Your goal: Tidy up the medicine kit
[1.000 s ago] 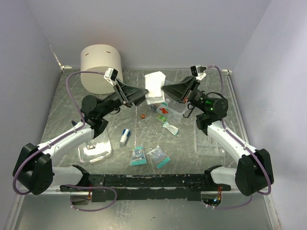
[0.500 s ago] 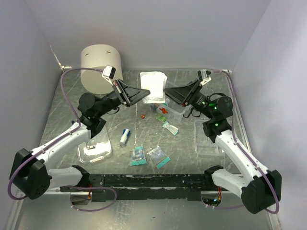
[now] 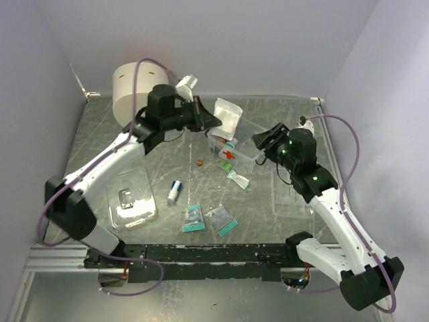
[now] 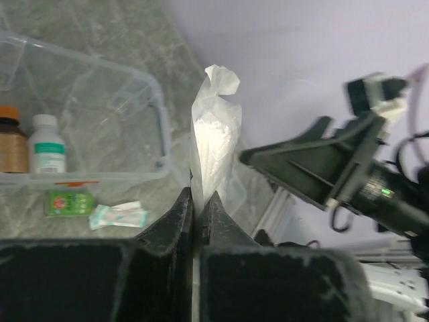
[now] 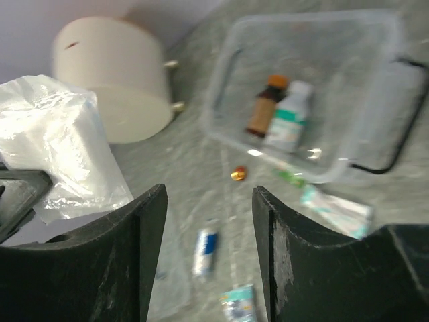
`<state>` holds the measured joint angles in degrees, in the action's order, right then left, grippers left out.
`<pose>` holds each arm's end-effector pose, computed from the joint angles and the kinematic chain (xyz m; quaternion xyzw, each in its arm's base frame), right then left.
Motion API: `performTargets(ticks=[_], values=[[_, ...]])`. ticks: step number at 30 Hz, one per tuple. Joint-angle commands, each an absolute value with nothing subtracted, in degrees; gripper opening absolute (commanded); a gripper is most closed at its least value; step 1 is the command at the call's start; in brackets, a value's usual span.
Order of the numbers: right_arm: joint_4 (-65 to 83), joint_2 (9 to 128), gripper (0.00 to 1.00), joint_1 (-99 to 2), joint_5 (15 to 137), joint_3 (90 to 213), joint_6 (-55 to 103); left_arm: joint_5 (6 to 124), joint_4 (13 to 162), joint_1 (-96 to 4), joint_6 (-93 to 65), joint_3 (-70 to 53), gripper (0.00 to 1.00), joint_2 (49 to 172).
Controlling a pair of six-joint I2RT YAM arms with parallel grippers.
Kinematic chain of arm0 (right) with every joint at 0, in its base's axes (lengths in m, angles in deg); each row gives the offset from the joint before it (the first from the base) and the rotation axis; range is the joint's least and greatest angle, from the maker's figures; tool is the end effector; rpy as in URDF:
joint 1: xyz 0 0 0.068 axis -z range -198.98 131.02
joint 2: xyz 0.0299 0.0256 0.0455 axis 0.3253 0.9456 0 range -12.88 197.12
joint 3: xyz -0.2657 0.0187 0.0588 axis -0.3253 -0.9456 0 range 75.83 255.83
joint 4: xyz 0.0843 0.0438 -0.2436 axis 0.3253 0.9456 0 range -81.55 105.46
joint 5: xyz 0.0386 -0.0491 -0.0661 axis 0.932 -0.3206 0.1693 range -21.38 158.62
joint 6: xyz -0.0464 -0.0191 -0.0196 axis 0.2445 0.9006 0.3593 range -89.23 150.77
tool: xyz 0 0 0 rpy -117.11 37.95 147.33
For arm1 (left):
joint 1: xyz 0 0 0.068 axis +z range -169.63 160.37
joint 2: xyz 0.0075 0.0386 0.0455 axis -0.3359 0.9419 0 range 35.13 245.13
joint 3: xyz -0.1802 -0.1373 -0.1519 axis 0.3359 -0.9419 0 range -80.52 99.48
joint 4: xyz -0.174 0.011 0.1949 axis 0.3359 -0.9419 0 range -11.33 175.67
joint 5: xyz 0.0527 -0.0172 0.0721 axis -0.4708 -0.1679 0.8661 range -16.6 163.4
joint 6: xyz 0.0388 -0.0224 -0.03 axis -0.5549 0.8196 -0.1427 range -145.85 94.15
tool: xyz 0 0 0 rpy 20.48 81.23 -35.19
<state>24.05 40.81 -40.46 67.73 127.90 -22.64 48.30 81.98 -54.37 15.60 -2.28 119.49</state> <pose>0.2002 0.0783 0.3468 0.2258 0.7726 0.3558 0.4748 0.2780 -0.2113 0.3917 0.0960 0.7536 -0.5187 0.3922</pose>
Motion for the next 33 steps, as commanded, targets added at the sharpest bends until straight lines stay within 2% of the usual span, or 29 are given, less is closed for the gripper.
performTargets(ticks=[1, 9, 23, 26, 33], values=[[35.50, 40.97, 0.53, -40.34, 48.56, 130.80, -16.90, 46.91, 69.36, -55.44, 6.08, 8.61, 0.07, 128.60], [37.59, 39.12, 0.53, -40.25, 39.26, 127.62, -18.48, 49.53, 58.85, -59.78, 2.76, 25.41, 0.07, 145.77], [35.40, 38.62, 0.52, -40.25, 41.69, 123.68, -18.71, 59.32, 55.58, -63.44, 4.19, 40.76, 0.07, 166.68], [34.21, 38.71, 0.52, -40.25, 42.61, 122.91, -18.80, 59.04, 55.16, -63.47, 3.53, 40.82, 0.11, 168.42], [32.64, 40.44, 0.51, -40.25, 45.92, 120.88, -20.54, 59.95, 52.26, -63.46, 1.65, 43.73, 0.31, 170.51]])
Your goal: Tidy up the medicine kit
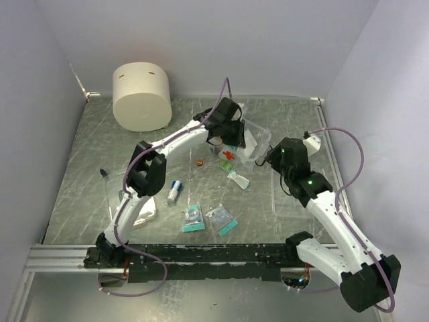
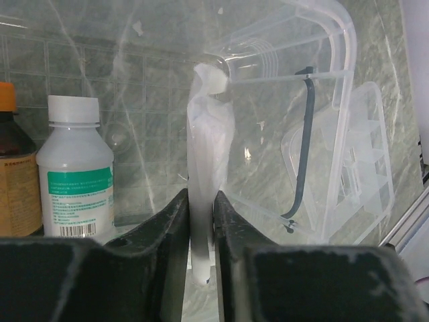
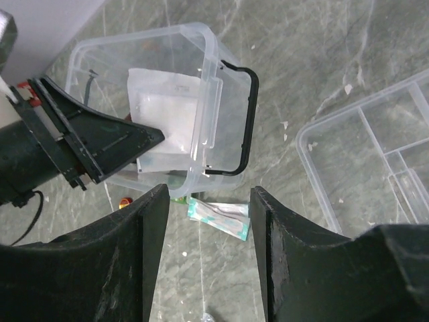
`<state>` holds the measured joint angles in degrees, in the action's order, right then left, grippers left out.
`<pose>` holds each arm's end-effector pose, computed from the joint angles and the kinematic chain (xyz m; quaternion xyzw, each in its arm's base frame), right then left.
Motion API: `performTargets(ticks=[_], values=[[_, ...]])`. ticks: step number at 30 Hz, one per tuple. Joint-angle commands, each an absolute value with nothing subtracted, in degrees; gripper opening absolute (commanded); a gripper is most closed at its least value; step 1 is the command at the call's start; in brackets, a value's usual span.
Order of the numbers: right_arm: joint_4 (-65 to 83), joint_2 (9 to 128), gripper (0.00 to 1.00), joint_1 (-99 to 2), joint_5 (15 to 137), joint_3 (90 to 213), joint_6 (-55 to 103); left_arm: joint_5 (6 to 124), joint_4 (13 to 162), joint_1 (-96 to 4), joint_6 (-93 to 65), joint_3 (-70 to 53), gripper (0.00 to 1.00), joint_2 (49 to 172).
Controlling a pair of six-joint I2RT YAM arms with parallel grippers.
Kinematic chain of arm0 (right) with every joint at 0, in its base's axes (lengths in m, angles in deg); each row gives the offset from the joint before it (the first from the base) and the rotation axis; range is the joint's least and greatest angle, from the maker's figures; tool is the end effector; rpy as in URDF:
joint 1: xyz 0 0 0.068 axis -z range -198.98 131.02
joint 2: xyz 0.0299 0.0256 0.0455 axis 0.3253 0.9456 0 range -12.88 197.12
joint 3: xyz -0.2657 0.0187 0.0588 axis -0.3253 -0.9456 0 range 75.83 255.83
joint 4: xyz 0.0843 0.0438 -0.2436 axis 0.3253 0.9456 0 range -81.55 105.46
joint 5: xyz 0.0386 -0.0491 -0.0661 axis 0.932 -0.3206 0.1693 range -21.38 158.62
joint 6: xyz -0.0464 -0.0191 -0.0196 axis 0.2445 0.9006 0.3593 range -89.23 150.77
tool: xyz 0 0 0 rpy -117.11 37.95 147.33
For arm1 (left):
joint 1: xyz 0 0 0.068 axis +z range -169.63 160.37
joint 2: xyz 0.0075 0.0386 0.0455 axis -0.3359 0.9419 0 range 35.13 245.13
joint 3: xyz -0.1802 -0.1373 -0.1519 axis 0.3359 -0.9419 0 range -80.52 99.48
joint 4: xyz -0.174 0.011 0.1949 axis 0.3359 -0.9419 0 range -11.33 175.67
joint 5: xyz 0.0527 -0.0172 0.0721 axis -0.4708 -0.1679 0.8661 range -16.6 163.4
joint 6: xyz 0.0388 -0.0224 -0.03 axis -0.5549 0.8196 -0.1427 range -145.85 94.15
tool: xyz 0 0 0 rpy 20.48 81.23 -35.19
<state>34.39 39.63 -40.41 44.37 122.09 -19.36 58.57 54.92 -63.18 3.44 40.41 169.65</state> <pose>0.1910 0.0594 0.2992 0.3105 0.8040 0.1272 0.4909 0.3814 -0.3753 0.2267 0.1631 0.9006 -0.3242 0.2390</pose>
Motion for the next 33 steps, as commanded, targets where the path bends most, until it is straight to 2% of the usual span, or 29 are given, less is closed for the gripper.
performTargets(ticks=[1, 4, 7, 18, 24, 33], values=[[32.56, 40.68, 0.51, -40.25, 46.10, 120.81, -20.55, 60.46, 51.61, -63.47, 1.22, 44.26, 0.35, 170.64], [32.50, 41.17, 0.51, -40.25, 46.04, 121.19, -20.20, 63.11, 50.04, -63.46, 0.41, 45.68, 0.46, 170.06], [32.41, 41.67, 0.51, -40.25, 45.98, 122.11, -19.39, 64.83, 48.86, -63.45, -0.47, 46.78, 0.50, 169.55], [28.96, 51.48, 0.49, -40.25, 52.99, 128.41, -10.45, 71.84, 49.27, -62.63, -1.98, 44.64, 0.47, 161.62], [27.05, 60.17, 0.40, -40.25, 55.69, 135.18, -5.45, 74.61, 52.90, -61.50, -1.15, 35.04, 0.46, 149.72], [28.02, 75.31, 0.37, -40.25, 53.74, 143.59, -3.06, 77.20, 58.97, -60.71, 0.72, 14.74, 0.47, 130.33]])
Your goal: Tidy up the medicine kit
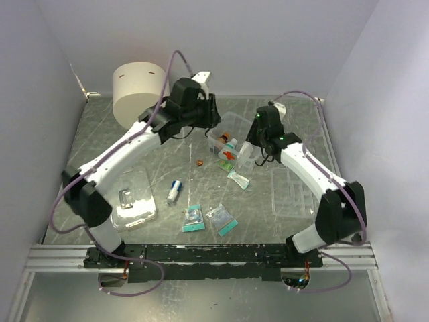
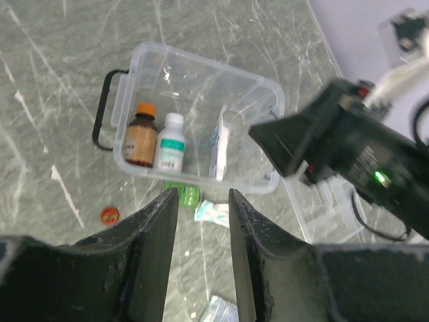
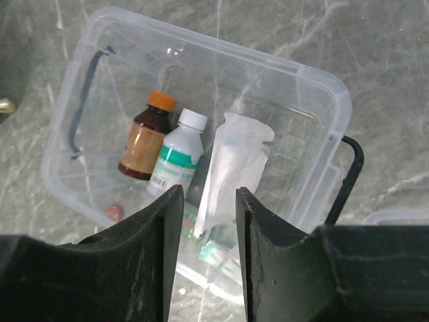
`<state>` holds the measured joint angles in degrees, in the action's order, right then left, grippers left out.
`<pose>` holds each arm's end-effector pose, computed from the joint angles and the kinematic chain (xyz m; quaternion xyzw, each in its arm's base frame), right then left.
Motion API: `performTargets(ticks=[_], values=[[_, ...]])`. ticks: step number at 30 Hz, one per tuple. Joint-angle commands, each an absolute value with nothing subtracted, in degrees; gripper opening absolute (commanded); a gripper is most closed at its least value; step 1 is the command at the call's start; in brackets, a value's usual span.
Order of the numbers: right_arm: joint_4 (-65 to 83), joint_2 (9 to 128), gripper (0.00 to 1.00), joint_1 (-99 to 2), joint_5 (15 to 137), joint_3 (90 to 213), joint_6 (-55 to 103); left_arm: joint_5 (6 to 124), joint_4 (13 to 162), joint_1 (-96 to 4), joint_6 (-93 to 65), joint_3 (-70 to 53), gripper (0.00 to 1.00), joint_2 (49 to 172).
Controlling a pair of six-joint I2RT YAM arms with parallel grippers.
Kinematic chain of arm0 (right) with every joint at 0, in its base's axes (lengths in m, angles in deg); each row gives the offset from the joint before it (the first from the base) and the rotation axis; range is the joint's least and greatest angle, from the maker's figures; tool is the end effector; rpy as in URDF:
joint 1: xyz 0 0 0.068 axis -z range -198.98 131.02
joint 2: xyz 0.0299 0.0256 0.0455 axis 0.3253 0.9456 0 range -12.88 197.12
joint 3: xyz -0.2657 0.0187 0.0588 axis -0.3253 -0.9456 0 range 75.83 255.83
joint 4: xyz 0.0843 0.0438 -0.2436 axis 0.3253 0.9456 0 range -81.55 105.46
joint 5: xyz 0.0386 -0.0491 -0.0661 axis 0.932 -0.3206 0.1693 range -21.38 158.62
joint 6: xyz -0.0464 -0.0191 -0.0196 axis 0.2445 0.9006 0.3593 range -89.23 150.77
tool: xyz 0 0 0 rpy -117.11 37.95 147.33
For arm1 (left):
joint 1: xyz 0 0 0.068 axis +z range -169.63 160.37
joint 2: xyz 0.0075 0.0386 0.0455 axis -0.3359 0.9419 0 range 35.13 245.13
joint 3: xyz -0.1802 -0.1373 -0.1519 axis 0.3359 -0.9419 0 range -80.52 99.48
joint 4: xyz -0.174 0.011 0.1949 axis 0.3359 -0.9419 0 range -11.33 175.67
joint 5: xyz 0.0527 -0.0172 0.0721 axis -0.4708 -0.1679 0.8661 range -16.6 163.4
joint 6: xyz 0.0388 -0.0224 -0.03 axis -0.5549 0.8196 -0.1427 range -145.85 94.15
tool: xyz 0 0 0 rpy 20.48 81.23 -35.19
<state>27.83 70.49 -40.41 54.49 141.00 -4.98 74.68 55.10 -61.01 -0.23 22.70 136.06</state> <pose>0.3075 0.1115 0.2900 0.1649 0.8766 0.1129 0.4377 0.3074 -0.2699 0.3905 0.1120 0.8510 -0.2751 0.4331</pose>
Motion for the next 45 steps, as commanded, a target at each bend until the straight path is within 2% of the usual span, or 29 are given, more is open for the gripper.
performTargets(ticks=[1, 6, 11, 18, 26, 29, 33, 37, 40, 43, 45], values=[[28.31, 76.95, 0.37, -40.25, 53.94, 144.46, -3.22, 77.38, 59.82, -60.74, 0.84, 11.40, 0.47, 127.87], [29.63, 82.86, 0.36, -40.25, 54.12, 147.27, -4.02, 79.61, 61.66, -60.74, 0.14, -5.39, 0.47, 116.99], [28.15, 87.24, 0.34, -40.25, 57.18, 149.79, -3.99, 81.50, 61.50, -60.16, -0.34, -12.85, 0.45, 112.34], [28.49, 93.55, 0.27, -40.25, 59.72, 154.64, -6.47, 82.18, 60.54, -59.01, -2.34, -13.64, 0.42, 111.74], [32.99, 97.62, 0.26, -40.46, 56.71, 159.12, -6.20, 82.48, 60.94, -58.65, -3.09, -15.22, 0.42, 110.18], [32.64, 97.86, 0.28, -41.04, 53.80, 159.25, -4.28, 82.38, 61.29, -58.64, -3.09, -15.65, 0.42, 109.56], [32.22, 99.89, 0.36, -41.13, 48.75, 159.68, -2.14, 82.24, 61.45, -58.65, -3.09, -15.74, 0.42, 109.17], [33.03, 102.20, 0.36, -41.21, 45.04, 160.15, -0.94, 82.10, 61.50, -58.64, -3.01, -16.13, 0.42, 108.80], [33.59, 103.77, 0.34, -41.19, 42.01, 159.95, -0.95, 81.92, 61.58, -58.61, -2.87, -16.43, 0.42, 108.62], [34.50, 105.56, 0.24, -41.22, 40.20, 160.07, -1.16, 81.76, 61.75, -58.64, -2.83, -16.45, 0.42, 108.69], [35.09, 106.14, 0.22, -41.17, 40.81, 160.12, -1.22, 81.67, 61.67, -58.65, -2.83, -16.39, 0.42, 108.79]])
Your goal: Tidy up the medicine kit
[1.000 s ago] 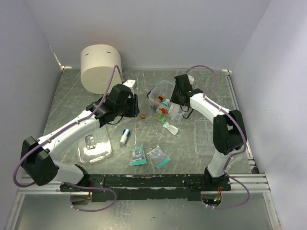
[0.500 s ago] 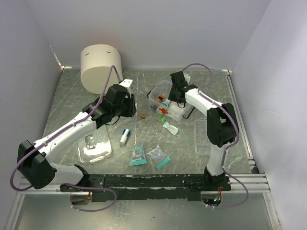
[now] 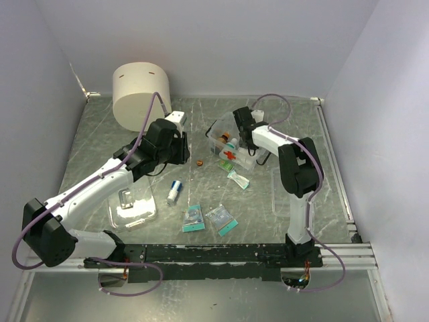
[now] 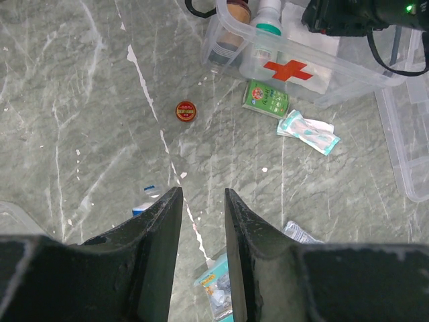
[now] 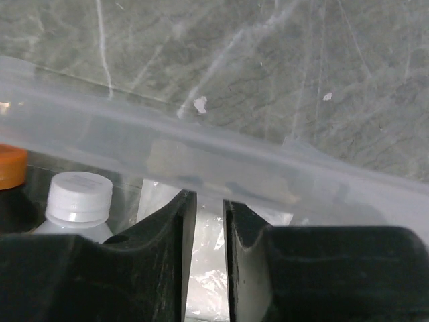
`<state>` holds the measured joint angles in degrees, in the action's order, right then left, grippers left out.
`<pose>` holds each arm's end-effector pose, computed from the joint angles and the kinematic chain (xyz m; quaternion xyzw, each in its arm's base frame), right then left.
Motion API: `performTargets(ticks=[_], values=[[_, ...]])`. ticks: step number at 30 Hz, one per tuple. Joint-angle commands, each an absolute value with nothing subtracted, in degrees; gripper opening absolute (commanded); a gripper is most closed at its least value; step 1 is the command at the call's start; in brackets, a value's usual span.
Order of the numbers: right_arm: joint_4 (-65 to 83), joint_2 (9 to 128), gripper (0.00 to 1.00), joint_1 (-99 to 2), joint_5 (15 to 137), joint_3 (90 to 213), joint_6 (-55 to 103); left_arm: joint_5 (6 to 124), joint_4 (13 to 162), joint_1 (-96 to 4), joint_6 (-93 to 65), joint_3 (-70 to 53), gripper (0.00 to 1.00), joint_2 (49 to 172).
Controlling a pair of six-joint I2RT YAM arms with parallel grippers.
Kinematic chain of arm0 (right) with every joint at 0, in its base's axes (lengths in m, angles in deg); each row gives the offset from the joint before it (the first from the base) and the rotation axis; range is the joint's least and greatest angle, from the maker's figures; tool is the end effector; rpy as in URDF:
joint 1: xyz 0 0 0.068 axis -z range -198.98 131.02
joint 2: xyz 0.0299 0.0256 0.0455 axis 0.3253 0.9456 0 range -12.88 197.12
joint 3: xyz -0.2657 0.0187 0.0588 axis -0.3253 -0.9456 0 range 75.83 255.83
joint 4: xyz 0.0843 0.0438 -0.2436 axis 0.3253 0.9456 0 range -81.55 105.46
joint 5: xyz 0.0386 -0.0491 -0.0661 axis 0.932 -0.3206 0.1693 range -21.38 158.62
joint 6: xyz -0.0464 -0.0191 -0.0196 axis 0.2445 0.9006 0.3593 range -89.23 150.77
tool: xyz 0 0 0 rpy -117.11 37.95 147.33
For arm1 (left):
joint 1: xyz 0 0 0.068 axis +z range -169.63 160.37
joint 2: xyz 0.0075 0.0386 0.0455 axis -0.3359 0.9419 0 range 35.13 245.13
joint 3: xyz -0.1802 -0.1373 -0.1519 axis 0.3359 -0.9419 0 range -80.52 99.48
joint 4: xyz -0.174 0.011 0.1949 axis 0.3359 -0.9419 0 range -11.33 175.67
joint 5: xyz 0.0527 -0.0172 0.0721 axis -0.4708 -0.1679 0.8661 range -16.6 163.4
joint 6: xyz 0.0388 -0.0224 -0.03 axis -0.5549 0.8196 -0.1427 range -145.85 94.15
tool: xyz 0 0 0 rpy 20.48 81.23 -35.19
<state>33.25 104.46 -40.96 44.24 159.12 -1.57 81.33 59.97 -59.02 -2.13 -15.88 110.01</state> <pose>0.4069 0.1485 0.1695 0.1415 0.9326 -0.0611 0.3264 0.2283 -0.1813 0.3197 0.0900 0.8846 -0.1848 0.4186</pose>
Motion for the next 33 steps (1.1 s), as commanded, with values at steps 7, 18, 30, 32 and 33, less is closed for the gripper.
performTargets(ticks=[7, 18, 30, 32, 33], values=[[38.37, 104.78, 0.22, -41.66, 47.20, 159.81, -3.25, 81.49, 62.00, -58.63, -2.67, -16.53, 0.42, 108.87], [41.37, 96.18, 0.24, -41.75, 46.78, 161.01, -6.32, 81.64, 61.80, -58.58, -1.85, -16.49, 0.43, 108.58], [31.40, 73.36, 0.51, -46.06, 61.79, 147.16, 1.91, 87.35, 60.70, -58.65, 2.57, -19.95, 0.61, 103.80], [30.32, 70.06, 0.54, -49.81, 62.71, 144.61, 2.94, 90.77, 60.70, -58.65, 3.61, -20.97, 0.60, 101.67], [29.84, 68.48, 0.56, -51.75, 63.02, 143.38, 3.13, 92.63, 60.70, -58.64, 4.09, -21.37, 0.60, 100.54]])
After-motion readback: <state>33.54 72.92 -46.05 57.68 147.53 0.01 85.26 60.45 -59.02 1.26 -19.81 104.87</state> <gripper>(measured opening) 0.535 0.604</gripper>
